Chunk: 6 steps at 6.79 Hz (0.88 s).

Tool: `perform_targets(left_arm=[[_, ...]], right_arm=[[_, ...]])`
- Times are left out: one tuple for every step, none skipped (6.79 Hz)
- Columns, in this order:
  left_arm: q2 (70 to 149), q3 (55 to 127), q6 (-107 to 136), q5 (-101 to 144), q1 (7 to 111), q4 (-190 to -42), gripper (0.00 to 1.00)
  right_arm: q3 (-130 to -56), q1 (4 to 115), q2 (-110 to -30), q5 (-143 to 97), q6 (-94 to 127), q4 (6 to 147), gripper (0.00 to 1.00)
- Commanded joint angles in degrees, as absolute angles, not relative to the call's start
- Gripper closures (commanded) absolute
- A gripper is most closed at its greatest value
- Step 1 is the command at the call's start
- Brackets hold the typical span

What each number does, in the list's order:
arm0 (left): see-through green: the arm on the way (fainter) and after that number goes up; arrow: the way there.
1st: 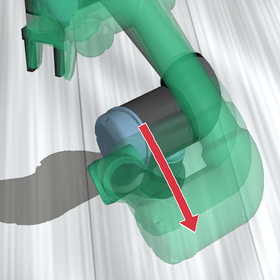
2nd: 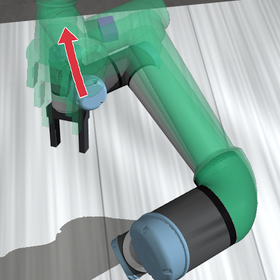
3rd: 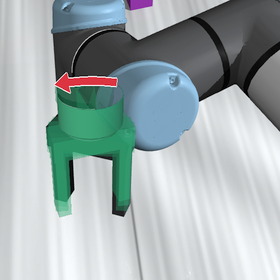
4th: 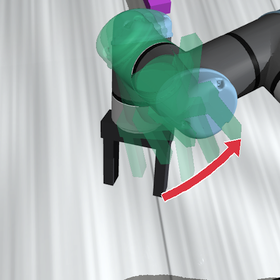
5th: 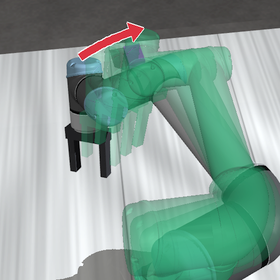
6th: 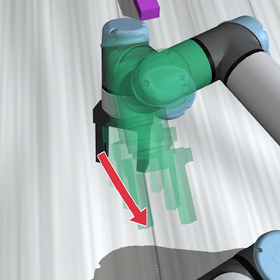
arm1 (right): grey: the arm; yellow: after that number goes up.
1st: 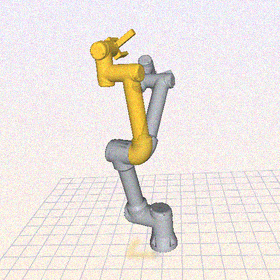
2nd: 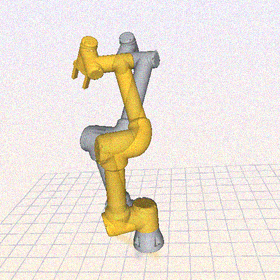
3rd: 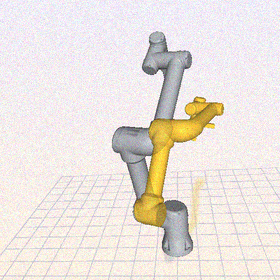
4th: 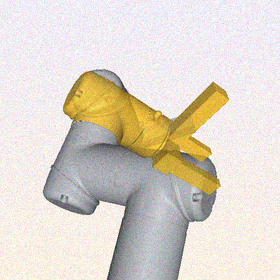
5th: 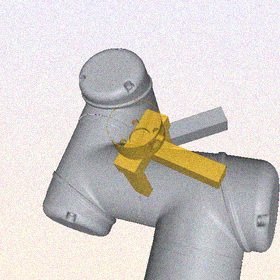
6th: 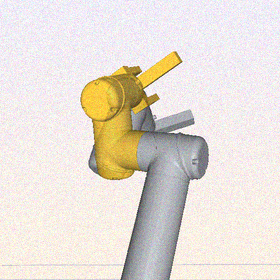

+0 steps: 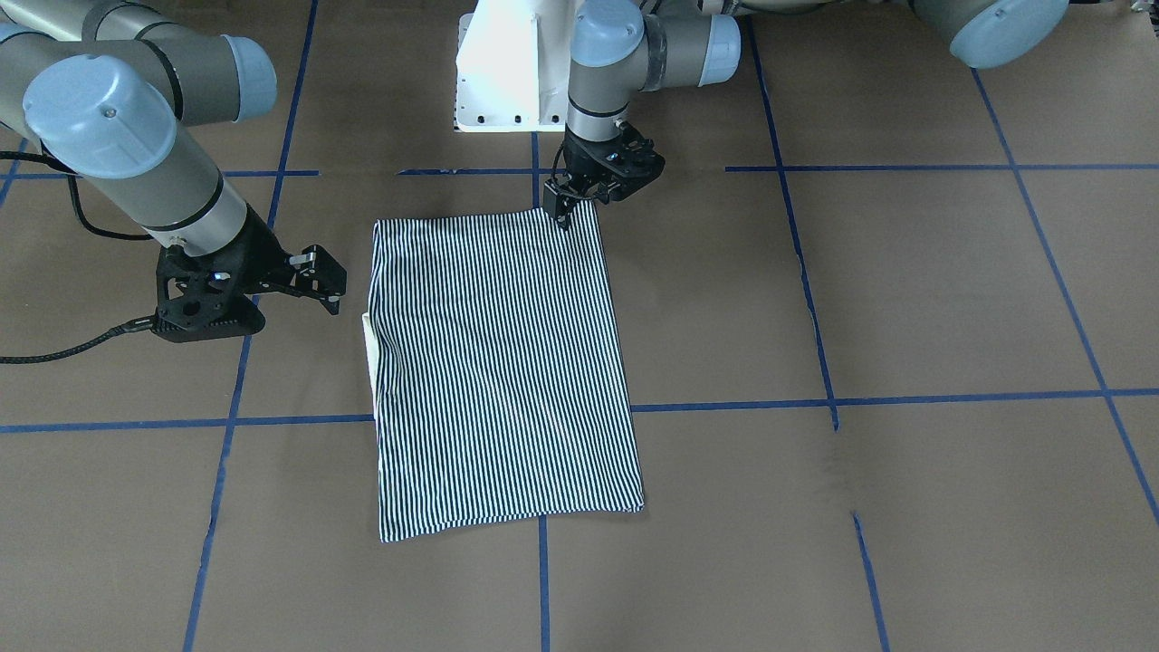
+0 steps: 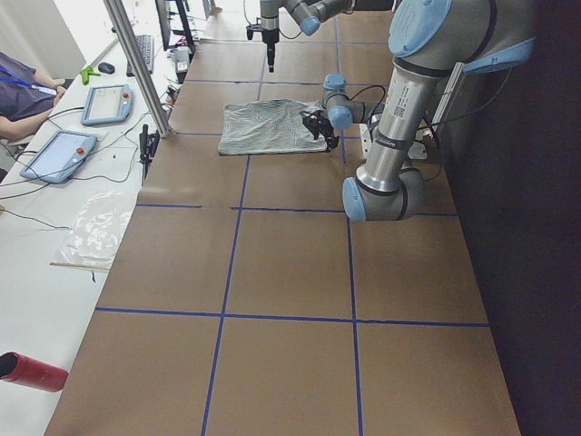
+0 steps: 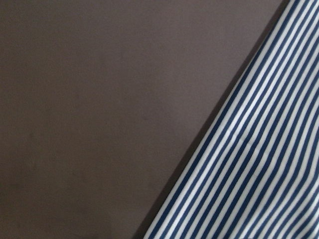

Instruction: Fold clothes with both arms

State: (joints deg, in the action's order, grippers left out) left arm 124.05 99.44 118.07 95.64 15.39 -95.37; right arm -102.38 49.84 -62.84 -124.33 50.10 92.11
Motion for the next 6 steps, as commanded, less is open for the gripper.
perform_targets(left_arm=[[124.1,99.4,118.1,95.6,14.9,-95.4,0.17],[124.0,99.3,118.0,95.6,14.8,-95.4,0.18],[124.0,99.3,118.0,95.7,14.6,-95.4,0.23],[124.1,99.4,118.1,95.7,14.6,-95.4,0.36],[124.0,99.4,118.1,95.7,14.6,-95.4,0.62],[123.8,99.5,118.0,95.6,14.6,-95.4,0.92]], right_arm=[[-102.4,49.8,-62.4,-124.8,50.7,92.1,0.00],[-102.4,49.8,-62.4,-124.9,50.9,92.1,0.00],[-102.4,49.9,-62.3,-125.2,50.9,92.1,0.00],[-102.4,49.8,-62.2,-125.2,50.9,92.1,0.00],[-102.4,49.9,-62.3,-125.2,50.9,92.1,0.00],[-102.4,49.9,-62.3,-125.2,50.9,92.1,0.00]])
